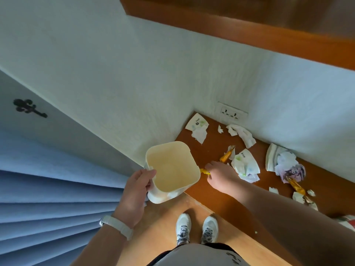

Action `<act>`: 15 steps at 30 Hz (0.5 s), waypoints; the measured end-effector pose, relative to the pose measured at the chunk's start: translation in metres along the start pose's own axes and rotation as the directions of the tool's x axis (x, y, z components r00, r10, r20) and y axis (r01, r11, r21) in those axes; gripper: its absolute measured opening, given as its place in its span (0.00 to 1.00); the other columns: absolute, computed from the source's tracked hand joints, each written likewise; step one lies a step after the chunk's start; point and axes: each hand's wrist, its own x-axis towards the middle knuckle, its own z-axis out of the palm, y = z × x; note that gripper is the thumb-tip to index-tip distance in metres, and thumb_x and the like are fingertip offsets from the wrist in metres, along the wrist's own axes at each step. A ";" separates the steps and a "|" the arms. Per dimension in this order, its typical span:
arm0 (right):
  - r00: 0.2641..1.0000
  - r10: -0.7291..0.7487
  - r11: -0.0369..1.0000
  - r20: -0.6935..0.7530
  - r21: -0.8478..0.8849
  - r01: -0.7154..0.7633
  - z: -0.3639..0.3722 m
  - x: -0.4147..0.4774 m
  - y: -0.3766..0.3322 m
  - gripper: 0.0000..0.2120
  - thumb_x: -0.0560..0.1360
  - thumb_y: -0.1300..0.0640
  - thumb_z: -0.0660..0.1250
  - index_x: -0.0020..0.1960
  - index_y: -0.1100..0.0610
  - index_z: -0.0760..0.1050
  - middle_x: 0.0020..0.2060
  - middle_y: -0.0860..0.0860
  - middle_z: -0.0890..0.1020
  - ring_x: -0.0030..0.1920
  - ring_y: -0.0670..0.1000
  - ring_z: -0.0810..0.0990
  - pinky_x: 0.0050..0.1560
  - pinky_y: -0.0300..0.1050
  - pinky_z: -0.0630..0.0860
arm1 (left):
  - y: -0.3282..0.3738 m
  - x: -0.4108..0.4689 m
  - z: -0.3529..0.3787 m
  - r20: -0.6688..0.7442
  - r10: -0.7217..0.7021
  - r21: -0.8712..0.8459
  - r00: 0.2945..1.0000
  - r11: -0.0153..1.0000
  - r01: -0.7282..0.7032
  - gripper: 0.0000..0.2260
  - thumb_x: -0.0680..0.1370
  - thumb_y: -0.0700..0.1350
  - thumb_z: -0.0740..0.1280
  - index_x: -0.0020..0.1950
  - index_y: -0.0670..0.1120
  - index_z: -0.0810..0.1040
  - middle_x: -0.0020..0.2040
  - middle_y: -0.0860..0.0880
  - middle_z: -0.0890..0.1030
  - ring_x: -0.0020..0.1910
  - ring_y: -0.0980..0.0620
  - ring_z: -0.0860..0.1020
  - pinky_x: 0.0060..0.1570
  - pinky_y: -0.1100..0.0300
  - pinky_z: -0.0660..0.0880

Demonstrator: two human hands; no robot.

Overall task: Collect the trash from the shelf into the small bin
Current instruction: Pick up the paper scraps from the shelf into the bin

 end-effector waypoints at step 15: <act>0.926 0.126 0.801 -0.355 0.587 0.116 -0.148 -0.043 -0.052 0.07 0.74 0.58 0.71 0.52 0.51 0.78 0.42 0.44 0.80 0.40 0.45 0.79 0.41 0.41 0.76 | 0.024 0.004 0.029 0.095 -0.025 0.103 0.995 0.995 0.015 0.13 0.68 0.52 0.73 0.43 0.44 0.78 0.38 0.46 0.78 0.43 0.46 0.77 0.52 0.48 0.74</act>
